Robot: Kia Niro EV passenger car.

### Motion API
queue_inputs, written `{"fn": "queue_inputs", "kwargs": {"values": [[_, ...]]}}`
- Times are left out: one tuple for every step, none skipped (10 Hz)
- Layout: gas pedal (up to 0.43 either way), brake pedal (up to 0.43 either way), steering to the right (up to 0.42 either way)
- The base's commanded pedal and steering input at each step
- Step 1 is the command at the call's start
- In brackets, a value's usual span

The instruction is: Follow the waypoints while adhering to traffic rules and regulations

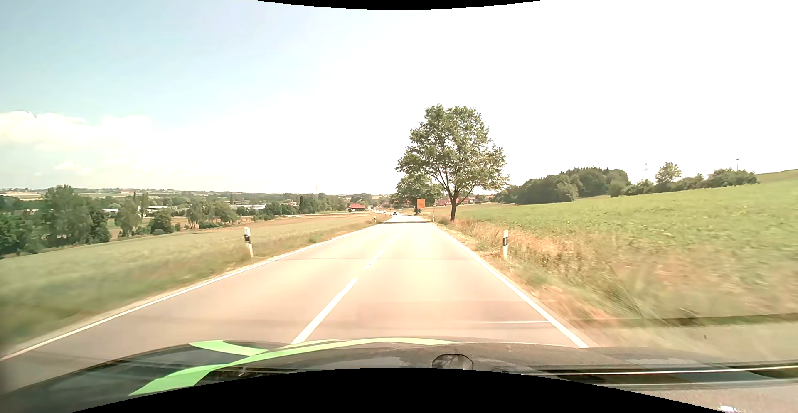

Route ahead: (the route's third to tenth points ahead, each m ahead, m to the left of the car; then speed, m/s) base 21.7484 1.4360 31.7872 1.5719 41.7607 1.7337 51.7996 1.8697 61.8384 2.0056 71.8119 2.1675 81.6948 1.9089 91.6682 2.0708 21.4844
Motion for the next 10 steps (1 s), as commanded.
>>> {"fn": "queue_inputs", "kwargs": {"values": [[0.299, 0.0, -0.003], [0.28, 0.0, -0.003], [0.268, 0.0, -0.003], [0.268, 0.0, -0.003], [0.268, 0.0, -0.003], [0.268, 0.0, -0.003], [0.268, 0.0, -0.003], [0.268, 0.0, -0.004], [0.248, 0.0, -0.004], [0.22, 0.0, -0.003]]}}
